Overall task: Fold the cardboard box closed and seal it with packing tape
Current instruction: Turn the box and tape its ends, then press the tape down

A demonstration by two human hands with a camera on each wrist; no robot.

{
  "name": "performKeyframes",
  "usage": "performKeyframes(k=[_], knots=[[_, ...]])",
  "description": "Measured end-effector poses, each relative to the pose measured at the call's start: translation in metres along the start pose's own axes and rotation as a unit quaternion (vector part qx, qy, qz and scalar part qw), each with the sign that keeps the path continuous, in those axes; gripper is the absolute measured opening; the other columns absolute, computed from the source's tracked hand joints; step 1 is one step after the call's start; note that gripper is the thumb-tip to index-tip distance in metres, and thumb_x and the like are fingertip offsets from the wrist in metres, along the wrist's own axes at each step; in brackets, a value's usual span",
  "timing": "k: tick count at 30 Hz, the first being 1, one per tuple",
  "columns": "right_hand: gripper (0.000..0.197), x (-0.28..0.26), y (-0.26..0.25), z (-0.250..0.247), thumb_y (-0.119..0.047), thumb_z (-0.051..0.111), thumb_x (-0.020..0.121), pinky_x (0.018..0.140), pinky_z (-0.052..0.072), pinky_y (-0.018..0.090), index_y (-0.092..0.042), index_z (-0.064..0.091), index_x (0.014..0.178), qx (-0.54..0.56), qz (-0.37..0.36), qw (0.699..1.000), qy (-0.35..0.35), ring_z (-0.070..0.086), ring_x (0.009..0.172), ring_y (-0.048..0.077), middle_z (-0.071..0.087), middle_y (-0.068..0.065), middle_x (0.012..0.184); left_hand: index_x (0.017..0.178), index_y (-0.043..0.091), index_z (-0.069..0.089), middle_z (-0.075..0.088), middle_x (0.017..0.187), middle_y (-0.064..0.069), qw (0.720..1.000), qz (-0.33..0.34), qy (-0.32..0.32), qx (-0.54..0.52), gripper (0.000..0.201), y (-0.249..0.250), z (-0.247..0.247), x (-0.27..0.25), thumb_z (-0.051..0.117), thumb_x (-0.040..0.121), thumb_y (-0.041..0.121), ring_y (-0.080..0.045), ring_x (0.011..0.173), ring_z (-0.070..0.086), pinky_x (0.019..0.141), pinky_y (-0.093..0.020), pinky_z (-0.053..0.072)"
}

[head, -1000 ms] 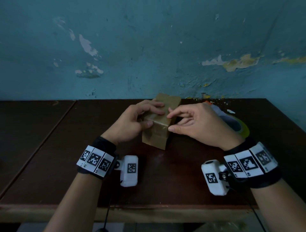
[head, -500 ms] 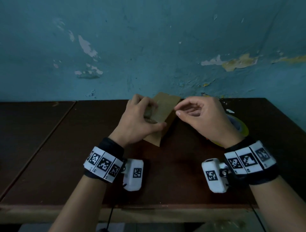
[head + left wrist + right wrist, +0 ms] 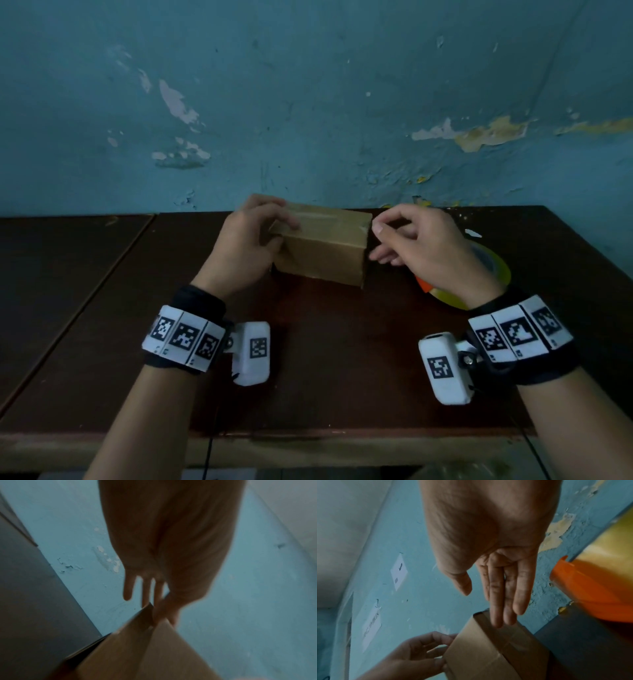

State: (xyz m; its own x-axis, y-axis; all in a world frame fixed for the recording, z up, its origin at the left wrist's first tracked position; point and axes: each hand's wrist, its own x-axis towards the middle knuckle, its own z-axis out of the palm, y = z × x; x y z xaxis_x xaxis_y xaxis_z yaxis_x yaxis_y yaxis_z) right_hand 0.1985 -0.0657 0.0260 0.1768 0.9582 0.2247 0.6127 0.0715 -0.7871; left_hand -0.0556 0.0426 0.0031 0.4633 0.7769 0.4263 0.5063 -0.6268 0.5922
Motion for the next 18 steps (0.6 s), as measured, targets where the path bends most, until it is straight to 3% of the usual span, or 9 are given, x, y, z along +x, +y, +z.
performKeyframes(k=[3, 5, 8, 10, 12, 14, 16, 18], knots=[[0.014, -0.003, -0.009, -0.002, -0.022, 0.062, 0.1, 0.072, 0.065, 0.034, -0.014, 0.068, 0.11, 0.078, -0.012, 0.996, -0.052, 0.078, 0.074, 0.012, 0.08, 0.002, 0.079, 0.114, 0.015, 0.066, 0.063, 0.117, -0.006, 0.994, -0.049, 0.089, 0.037, 0.021, -0.003, 0.004, 0.002, 0.07, 0.094, 0.017, -0.019, 0.102, 0.066, 0.088, -0.035, 0.056], [0.012, -0.004, -0.011, -0.001, -0.019, 0.063, 0.1, 0.071, 0.064, 0.031, -0.012, 0.07, 0.106, 0.091, -0.023, 0.994, -0.059, 0.078, 0.075, 0.013, 0.08, 0.003, 0.079, 0.123, 0.018, 0.061, 0.065, 0.117, -0.005, 0.994, -0.084, 0.075, 0.018, 0.032, -0.002, 0.006, 0.002, 0.065, 0.097, 0.037, -0.018, 0.103, 0.065, 0.089, -0.037, 0.056], [0.011, 0.0, -0.003, 0.001, -0.02, 0.069, 0.096, 0.073, 0.061, 0.025, -0.015, 0.071, 0.105, 0.043, -0.042, 0.997, 0.04, 0.075, 0.076, 0.008, 0.079, -0.002, 0.082, 0.133, 0.025, 0.059, 0.06, 0.123, -0.006, 0.996, -0.077, 0.027, 0.041, 0.046, 0.003, 0.007, -0.001, 0.059, 0.096, 0.052, -0.017, 0.11, 0.061, 0.09, -0.032, 0.05], [0.024, 0.004, 0.004, 0.002, -0.026, 0.071, 0.093, 0.081, 0.059, 0.021, -0.022, 0.067, 0.116, -0.027, -0.033, 0.996, 0.073, 0.072, 0.09, 0.001, 0.077, -0.008, 0.104, 0.132, 0.027, 0.062, 0.059, 0.124, -0.006, 0.996, -0.078, 0.006, 0.037, 0.046, 0.004, 0.006, -0.002, 0.057, 0.096, 0.054, -0.018, 0.114, 0.059, 0.088, -0.028, 0.046], [0.045, 0.007, 0.01, 0.002, -0.03, 0.07, 0.094, 0.096, 0.054, 0.026, -0.025, 0.055, 0.136, -0.063, -0.004, 0.997, 0.036, 0.062, 0.119, 0.007, 0.064, -0.004, 0.136, 0.131, 0.028, 0.064, 0.061, 0.125, -0.006, 0.996, -0.082, 0.0, 0.023, 0.045, 0.004, 0.005, -0.002, 0.059, 0.095, 0.055, -0.019, 0.116, 0.06, 0.088, -0.028, 0.047], [0.06, 0.007, 0.012, 0.004, -0.029, 0.071, 0.094, 0.098, 0.05, 0.025, -0.025, 0.044, 0.147, -0.057, 0.022, 0.998, -0.025, 0.051, 0.134, 0.012, 0.05, -0.002, 0.151, 0.134, 0.029, 0.062, 0.062, 0.13, -0.005, 0.996, -0.084, -0.007, 0.009, 0.05, 0.005, 0.005, -0.001, 0.063, 0.092, 0.057, -0.019, 0.117, 0.06, 0.092, -0.031, 0.05], [0.061, 0.007, 0.012, 0.007, -0.024, 0.073, 0.093, 0.084, 0.047, 0.012, -0.024, 0.045, 0.146, -0.022, 0.026, 0.998, -0.048, 0.056, 0.126, 0.008, 0.053, -0.003, 0.147, 0.142, 0.026, 0.055, 0.058, 0.137, -0.003, 0.995, -0.091, -0.026, -0.014, 0.065, 0.006, 0.006, -0.002, 0.066, 0.088, 0.06, -0.018, 0.119, 0.059, 0.093, -0.03, 0.051], [0.057, 0.006, 0.012, 0.006, -0.021, 0.079, 0.088, 0.076, 0.053, 0.014, -0.025, 0.051, 0.137, 0.007, 0.021, 0.999, -0.025, 0.066, 0.106, 0.001, 0.062, -0.006, 0.132, 0.15, 0.025, 0.043, 0.049, 0.146, -0.001, 0.99, -0.107, -0.068, -0.062, 0.09, 0.009, 0.006, -0.002, 0.071, 0.077, 0.071, -0.017, 0.125, 0.054, 0.096, -0.029, 0.048]])
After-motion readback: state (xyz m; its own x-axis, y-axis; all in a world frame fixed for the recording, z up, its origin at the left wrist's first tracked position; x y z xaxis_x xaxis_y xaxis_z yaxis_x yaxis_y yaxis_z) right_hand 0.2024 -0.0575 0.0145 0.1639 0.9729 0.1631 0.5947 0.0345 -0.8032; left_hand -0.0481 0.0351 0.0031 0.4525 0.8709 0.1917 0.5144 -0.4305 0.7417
